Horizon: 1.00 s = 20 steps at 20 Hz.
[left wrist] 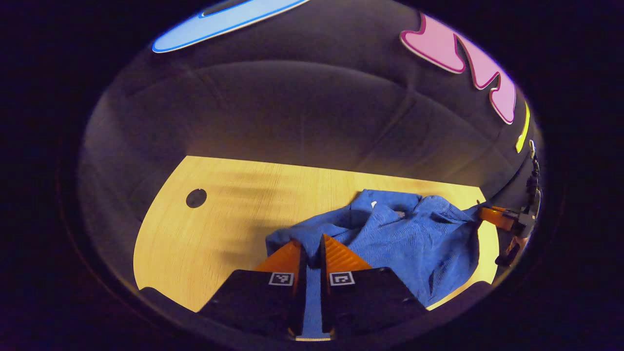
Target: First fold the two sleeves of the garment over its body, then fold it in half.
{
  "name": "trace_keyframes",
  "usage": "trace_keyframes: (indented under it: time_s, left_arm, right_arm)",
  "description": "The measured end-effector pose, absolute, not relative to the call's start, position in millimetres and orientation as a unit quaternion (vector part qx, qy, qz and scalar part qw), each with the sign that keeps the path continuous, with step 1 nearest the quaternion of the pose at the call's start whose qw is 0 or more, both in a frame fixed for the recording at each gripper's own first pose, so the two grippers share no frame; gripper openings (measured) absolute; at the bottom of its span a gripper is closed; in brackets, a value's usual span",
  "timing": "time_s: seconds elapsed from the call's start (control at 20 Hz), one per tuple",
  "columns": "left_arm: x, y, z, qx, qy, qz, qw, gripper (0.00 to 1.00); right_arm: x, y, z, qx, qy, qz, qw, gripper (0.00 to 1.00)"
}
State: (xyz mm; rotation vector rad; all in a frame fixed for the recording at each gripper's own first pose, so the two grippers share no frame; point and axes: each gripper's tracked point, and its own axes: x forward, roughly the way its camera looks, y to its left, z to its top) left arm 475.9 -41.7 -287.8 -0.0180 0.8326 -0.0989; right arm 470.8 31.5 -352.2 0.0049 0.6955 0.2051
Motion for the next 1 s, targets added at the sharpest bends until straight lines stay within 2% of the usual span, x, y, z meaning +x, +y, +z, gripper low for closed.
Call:
trace_keyframes:
  time_s: [0.05, 0.15, 0.2, 0.35, 0.5, 0.75, 1.0]
  left_arm:
    - [483.8, -29.5, -295.9, 0.029, 0.41, -0.033, 0.911, 0.15]
    - [494.7, -15.2, -300.6, 0.093, 0.419, -0.009, 0.903, 0.63]
    - [495.4, -20.7, -297.9, 0.088, 0.413, -0.019, 0.906, 0.87]
    - [494.4, -46.1, -283.0, 0.026, 0.384, -0.049, 0.922, 0.86]
    - [493.3, -49.0, -280.3, 0.036, 0.382, -0.039, 0.923, 0.87]
    - [489.1, -67.5, -258.7, 0.037, 0.355, -0.053, 0.933, 0.87]
    - [460.5, -93.1, -205.0, 0.013, 0.304, -0.073, 0.95, 0.87]
  right_arm:
    - [478.3, 35.1, -359.4, 0.017, 0.344, 0.096, 0.934, 0.06]
    - [488.0, 32.5, -373.0, 0.044, 0.357, 0.086, 0.929, 0.08]
    - [488.8, 33.5, -379.0, 0.063, 0.366, 0.088, 0.924, 0.14]
    - [497.5, 27.1, -383.4, 0.087, 0.372, 0.088, 0.92, 0.55]
    - [506.6, 14.3, -369.4, 0.051, 0.335, 0.074, 0.938, 0.98]
    - [494.3, 9.2, -331.2, 0.002, 0.301, 0.079, 0.95, 0.98]
    - [446.8, 25.0, -268.6, -0.052, 0.257, 0.103, 0.959, 0.99]
